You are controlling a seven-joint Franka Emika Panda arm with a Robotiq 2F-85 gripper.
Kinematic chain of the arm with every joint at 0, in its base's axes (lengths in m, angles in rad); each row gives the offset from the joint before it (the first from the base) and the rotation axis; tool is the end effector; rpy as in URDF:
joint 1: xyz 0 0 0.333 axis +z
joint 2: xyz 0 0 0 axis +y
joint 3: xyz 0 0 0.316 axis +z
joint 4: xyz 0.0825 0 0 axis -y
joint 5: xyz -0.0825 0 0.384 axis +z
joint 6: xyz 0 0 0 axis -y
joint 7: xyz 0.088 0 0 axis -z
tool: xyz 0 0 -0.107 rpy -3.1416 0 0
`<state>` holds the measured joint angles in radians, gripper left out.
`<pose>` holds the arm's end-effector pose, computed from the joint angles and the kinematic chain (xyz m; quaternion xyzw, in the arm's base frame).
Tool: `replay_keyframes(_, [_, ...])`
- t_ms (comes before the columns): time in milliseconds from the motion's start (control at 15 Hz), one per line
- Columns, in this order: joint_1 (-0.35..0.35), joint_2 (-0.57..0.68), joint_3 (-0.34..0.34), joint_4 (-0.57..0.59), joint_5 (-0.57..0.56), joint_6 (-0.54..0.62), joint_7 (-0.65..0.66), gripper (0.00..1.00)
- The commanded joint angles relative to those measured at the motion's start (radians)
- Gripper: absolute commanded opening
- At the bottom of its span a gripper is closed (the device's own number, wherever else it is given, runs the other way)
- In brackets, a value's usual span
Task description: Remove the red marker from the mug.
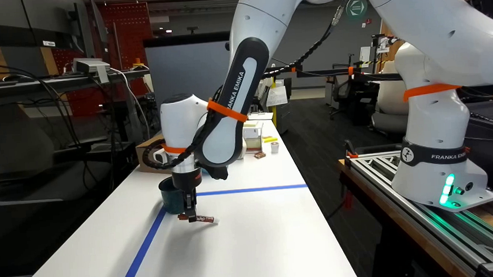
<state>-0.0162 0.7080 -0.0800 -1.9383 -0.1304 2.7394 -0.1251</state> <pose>0.6186 -0.0536 0.1232 0.9940 0.0838 0.0400 0.0585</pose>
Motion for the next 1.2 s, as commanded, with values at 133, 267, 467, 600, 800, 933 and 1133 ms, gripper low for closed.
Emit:
replay_keyframes(133, [0.013, -0.001, -0.006, 0.018, -0.018, -0.014, 0.020, 0.59])
replay_keyframes(267, [0.020, -0.031, -0.009, -0.004, -0.021, -0.010, 0.025, 0.75])
replay_keyframes(467, [0.031, -0.106, -0.007, -0.060, -0.030, 0.018, 0.026, 0.97])
replay_keyframes(600, [0.026, -0.174, 0.011, -0.106, -0.025, 0.041, 0.014, 1.00])
replay_keyframes(800, [0.051, -0.291, 0.009, -0.185, -0.035, 0.067, 0.038, 1.00])
replay_keyframes(933, [0.083, -0.371, -0.009, -0.233, -0.056, 0.039, 0.075, 1.00])
replay_keyframes(1133, [0.156, -0.488, -0.061, -0.294, -0.129, -0.034, 0.231, 1.00])
